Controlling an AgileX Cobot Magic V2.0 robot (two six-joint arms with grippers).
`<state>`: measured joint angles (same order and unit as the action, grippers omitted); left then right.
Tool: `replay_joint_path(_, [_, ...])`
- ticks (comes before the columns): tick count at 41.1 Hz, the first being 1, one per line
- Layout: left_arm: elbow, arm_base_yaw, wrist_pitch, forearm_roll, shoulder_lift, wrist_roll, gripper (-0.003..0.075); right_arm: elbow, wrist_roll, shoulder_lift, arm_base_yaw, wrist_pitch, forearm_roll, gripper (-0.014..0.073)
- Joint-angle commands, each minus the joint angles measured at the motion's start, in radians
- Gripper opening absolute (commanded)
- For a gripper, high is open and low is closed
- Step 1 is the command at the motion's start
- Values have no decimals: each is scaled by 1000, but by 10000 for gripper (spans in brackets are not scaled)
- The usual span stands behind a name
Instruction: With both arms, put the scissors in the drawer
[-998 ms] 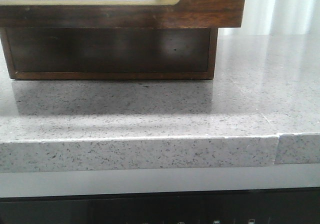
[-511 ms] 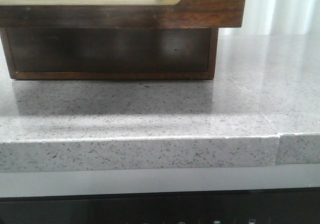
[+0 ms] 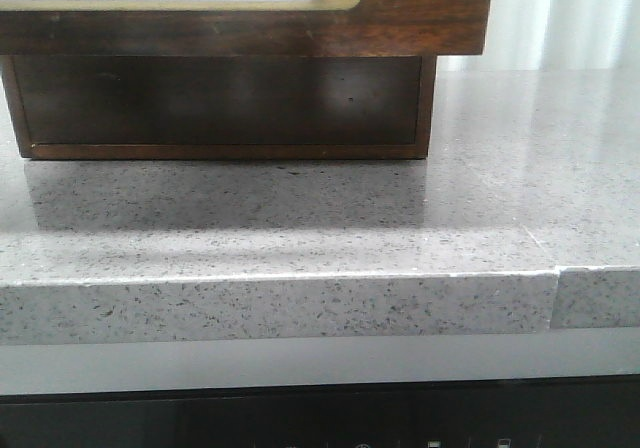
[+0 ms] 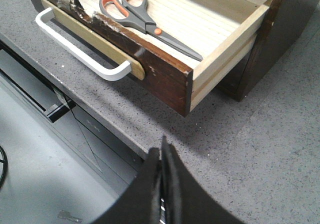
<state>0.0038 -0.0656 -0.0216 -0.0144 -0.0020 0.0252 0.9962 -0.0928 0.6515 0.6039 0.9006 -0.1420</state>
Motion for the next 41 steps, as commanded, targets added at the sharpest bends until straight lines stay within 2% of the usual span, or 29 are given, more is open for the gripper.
replay_joint_path(1, [25, -7, 82, 0, -20, 11, -20, 23, -5, -2, -4, -72, 4, -69])
replay_joint_path(9, [25, -7, 82, 0, -20, 11, -20, 1, -10, -15, -8, -85, 19, -69])
replay_joint_path(13, [25, -7, 82, 0, -20, 11, -20, -69, -21, -60, -87, -179, 68, -69])
replay_joint_path(23, [25, -7, 82, 0, -20, 11, -20, -411, -21, -312, -385, -558, 91, -69])
replay_joint_path(28, [25, -7, 82, 0, -20, 11, -20, -593, -21, -444, -487, -672, 91, -69])
replay_joint_path(41, [25, -7, 82, 0, -20, 11, -20, -947, -21, -650, -551, -882, 91, -69])
